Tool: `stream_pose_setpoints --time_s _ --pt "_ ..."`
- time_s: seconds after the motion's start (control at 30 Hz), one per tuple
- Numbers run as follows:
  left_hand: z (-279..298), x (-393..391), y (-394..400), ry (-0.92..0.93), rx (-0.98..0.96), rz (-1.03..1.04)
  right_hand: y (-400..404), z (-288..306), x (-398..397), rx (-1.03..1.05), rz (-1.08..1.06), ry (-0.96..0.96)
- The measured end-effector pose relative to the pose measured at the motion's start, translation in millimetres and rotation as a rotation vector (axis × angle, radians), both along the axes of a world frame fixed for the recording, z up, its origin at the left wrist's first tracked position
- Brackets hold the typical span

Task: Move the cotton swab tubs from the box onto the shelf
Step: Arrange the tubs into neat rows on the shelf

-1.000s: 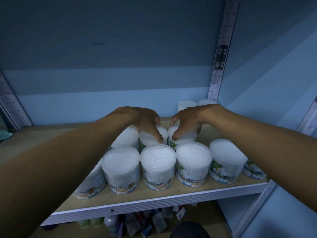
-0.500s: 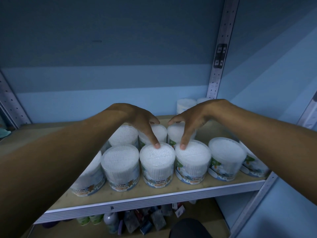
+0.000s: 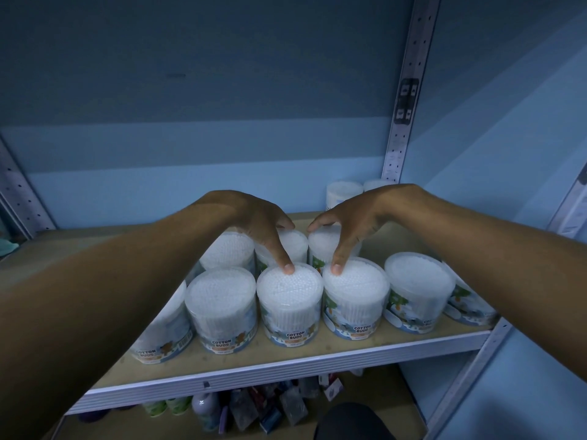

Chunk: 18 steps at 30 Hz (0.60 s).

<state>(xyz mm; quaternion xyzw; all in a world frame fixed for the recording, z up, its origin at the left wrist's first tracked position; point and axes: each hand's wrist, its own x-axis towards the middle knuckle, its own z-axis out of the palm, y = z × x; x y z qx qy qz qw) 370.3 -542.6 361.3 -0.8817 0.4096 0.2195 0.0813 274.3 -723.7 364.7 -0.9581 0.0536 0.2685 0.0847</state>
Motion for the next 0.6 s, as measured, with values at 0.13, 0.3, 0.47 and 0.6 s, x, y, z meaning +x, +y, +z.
stream_pose_setpoints --time_s 0.13,0.3,0.47,0.6 --pt "2 4 -3 0.02 -0.011 0.008 -8 2 -2 0.05 -0.012 -0.018" --pt "0 11 -15 -0.035 -0.127 0.045 -33 2 -4 0.109 -0.109 -0.157" --pt "-5 21 -39 -0.119 -0.299 0.046 -66 -7 -1 -0.089 -0.143 -0.309" --pt "-16 34 -65 -0.135 -0.412 0.047 -89 -17 2 -0.149 -0.197 -0.364"
